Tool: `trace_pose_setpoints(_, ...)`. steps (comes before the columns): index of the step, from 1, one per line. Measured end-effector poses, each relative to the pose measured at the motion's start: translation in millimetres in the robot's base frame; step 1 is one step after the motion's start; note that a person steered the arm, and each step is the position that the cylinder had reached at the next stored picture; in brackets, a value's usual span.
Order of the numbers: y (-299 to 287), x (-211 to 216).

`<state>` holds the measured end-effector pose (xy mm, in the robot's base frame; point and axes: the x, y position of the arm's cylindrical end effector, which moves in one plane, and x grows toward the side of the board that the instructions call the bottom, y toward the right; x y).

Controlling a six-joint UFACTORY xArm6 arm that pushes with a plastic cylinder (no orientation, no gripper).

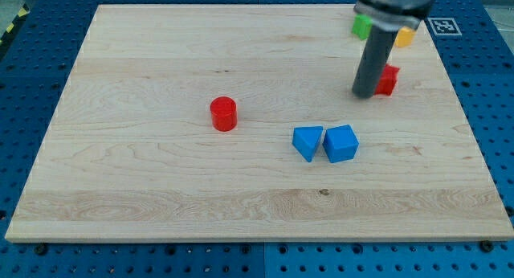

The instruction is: Move the red star diagonal left bottom to the green star

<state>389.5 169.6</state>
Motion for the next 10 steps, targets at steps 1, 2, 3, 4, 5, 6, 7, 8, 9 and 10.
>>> trace_pose_setpoints(1, 19.0, 17.3)
trace_pose_setpoints(2, 43.3, 47.6)
trace_pose_setpoints(3, 87.5, 29.0)
trace_pose_setpoints(4, 87.6, -10.0)
trace_pose_setpoints(5, 49.5, -35.6)
trace_pose_setpoints(6, 49.6, -34.0)
trace_pose_setpoints(7, 68.2, -4.9)
trace_pose_setpoints(8, 57.1, 25.5)
trace_pose_setpoints(9, 30.4, 3.6)
trace_pose_setpoints(10, 8.8, -47.8)
